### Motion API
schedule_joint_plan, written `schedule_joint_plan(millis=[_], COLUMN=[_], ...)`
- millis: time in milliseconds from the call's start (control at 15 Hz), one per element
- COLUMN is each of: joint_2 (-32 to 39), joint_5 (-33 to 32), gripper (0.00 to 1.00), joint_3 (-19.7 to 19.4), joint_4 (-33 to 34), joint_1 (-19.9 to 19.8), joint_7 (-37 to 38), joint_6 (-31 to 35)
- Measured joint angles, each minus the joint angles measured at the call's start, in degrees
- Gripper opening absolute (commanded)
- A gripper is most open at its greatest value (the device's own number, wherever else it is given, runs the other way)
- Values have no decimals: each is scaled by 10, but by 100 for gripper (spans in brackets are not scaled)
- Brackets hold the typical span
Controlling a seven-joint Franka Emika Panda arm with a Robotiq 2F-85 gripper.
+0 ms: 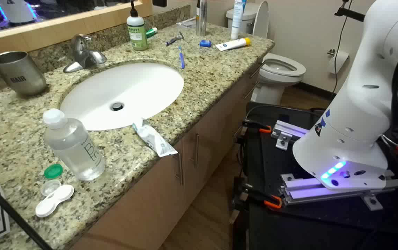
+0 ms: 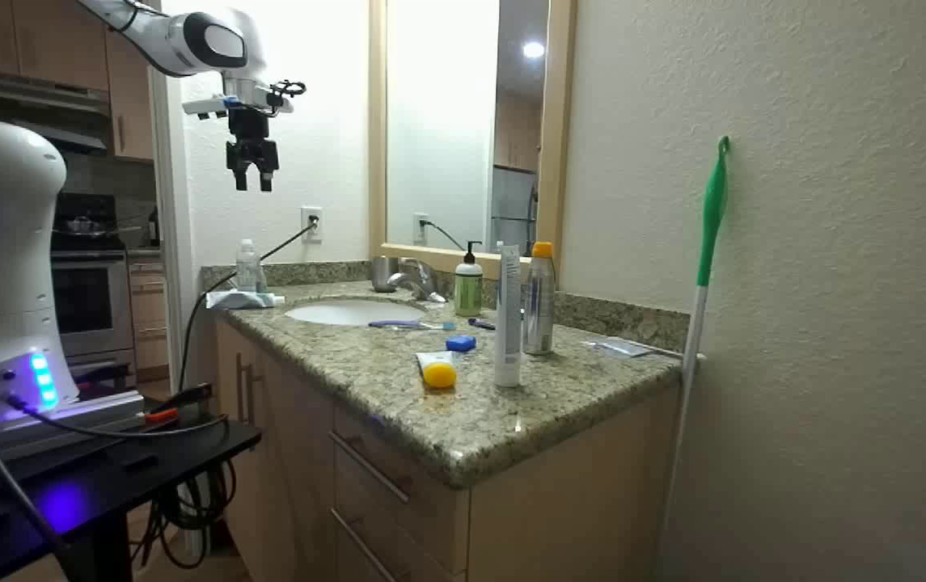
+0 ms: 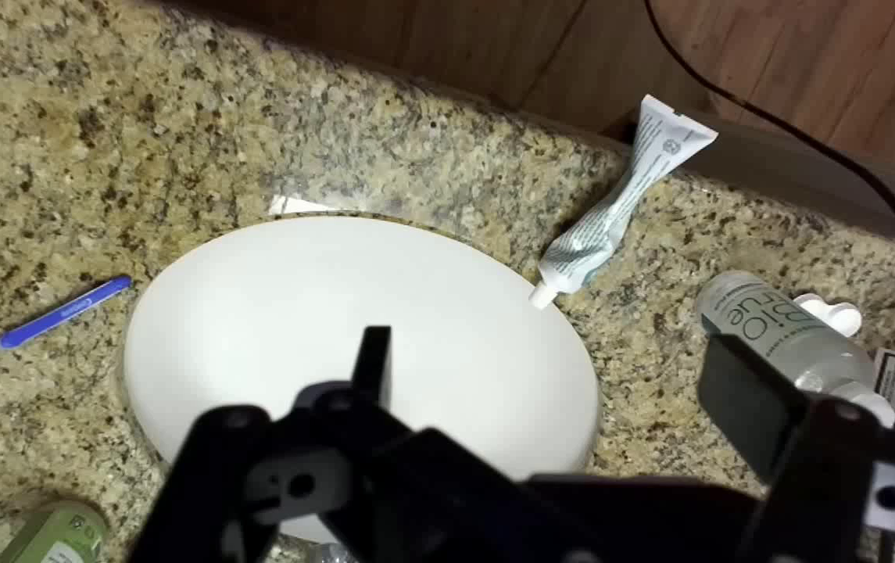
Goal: Get the silver cup on the countertop and place it near the white tube with a yellow lid
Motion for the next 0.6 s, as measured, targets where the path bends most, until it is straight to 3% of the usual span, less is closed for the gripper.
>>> schedule_joint_plan(millis=[333,600], joint_2=[3,111], joint_5=[3,78], gripper=[100,100], joint_3=[-1,-14], joint_4=[1,28], joint_1=[0,-2], joint_7=[0,56], joint_6=[0,121])
